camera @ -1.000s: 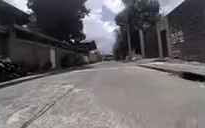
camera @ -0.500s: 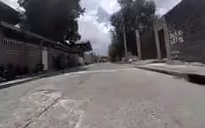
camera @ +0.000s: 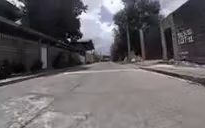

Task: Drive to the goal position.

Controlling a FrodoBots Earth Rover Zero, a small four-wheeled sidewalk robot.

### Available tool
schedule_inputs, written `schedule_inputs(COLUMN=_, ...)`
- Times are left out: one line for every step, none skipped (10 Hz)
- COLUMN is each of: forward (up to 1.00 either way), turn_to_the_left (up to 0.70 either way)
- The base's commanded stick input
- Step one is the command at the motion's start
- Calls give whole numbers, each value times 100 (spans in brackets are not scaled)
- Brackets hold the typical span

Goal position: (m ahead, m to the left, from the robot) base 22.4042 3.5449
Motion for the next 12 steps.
schedule_inputs(forward=100, turn_to_the_left=0)
schedule_inputs(forward=100, turn_to_the_left=0)
schedule_inputs(forward=100, turn_to_the_left=0)
schedule_inputs(forward=100, turn_to_the_left=0)
schedule_inputs(forward=100, turn_to_the_left=0)
schedule_inputs(forward=100, turn_to_the_left=0)
schedule_inputs(forward=100, turn_to_the_left=-3)
schedule_inputs(forward=100, turn_to_the_left=-19)
schedule_inputs(forward=100, turn_to_the_left=-5)
schedule_inputs(forward=100, turn_to_the_left=0)
schedule_inputs(forward=100, turn_to_the_left=0)
schedule_inputs(forward=100, turn_to_the_left=-8)
